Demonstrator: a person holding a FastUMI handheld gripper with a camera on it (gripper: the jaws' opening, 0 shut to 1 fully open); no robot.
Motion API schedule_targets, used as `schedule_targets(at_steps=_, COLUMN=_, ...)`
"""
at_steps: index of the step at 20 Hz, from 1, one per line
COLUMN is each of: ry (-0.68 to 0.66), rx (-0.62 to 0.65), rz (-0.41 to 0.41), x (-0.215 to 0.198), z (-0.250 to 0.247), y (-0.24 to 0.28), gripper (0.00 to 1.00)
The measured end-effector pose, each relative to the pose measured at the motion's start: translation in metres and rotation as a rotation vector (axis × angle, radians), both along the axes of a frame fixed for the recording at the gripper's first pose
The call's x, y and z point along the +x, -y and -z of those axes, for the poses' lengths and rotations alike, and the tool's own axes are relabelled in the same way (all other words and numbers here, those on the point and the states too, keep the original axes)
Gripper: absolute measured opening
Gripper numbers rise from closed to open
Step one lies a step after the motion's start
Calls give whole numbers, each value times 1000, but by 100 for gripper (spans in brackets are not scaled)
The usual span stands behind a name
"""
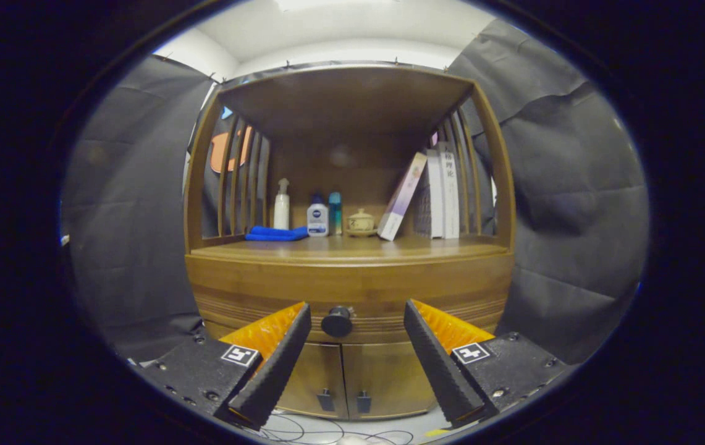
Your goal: Pull open the drawer, take out the items inside it, and place them on the countertop above the cabinet.
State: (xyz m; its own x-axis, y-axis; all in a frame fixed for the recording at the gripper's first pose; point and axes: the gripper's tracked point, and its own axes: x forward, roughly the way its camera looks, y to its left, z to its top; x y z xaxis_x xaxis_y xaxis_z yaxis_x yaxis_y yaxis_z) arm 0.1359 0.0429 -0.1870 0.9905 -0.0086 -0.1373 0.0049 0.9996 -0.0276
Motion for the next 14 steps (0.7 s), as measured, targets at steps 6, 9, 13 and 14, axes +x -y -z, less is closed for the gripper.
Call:
schedule_targets(at_steps=6, ry=-28, rx=-30, rz=27, x=57, z=31, y=-11, gripper=99)
schedule_targets(at_steps=9, ry=-75, rx=-53, rz=48, x=76, z=42, y=-9, gripper=98)
schedule_targets(at_steps=13, ry=-87, rx=-44, rz=58, x=85, z=48, y=-7, gripper=90)
schedule_targets(at_steps=14, ry=-97, rx=-45, rz=60, x=87, z=51, y=-6, gripper=88)
